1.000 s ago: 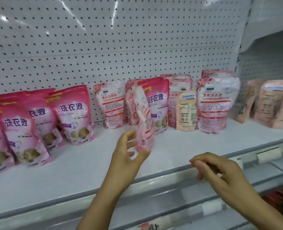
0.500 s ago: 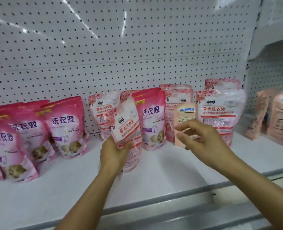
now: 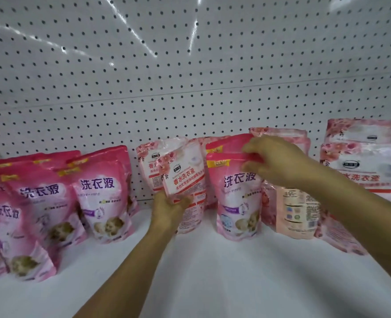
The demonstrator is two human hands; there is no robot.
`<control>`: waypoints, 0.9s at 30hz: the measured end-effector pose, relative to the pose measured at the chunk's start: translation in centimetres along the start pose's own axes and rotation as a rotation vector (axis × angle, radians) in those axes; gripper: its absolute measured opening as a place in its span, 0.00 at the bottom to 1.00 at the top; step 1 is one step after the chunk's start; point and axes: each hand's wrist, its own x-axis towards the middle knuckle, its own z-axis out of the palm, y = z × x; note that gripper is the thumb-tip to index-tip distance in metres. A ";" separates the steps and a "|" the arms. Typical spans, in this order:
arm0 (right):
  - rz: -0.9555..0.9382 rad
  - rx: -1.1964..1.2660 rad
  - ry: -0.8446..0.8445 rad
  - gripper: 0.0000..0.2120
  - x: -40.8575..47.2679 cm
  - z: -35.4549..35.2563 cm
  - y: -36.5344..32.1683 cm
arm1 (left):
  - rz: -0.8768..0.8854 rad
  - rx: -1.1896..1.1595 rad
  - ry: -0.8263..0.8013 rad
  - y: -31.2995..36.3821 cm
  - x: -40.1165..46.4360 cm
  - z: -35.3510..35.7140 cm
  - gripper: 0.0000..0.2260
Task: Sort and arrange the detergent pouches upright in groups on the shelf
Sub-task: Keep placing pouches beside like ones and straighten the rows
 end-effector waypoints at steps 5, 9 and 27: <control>-0.023 0.157 0.023 0.08 -3.2 -2.1 0.9 | 0.227 -0.078 0.216 1.8 -1.4 -0.2 0.36; -0.025 0.120 0.002 0.11 -5.2 -4.2 1.7 | 0.873 0.235 0.428 4.6 -4.1 0.3 0.28; 0.317 1.176 0.177 0.05 -14.6 -0.3 5.6 | 0.209 0.052 0.222 3.2 -3.2 11.3 0.13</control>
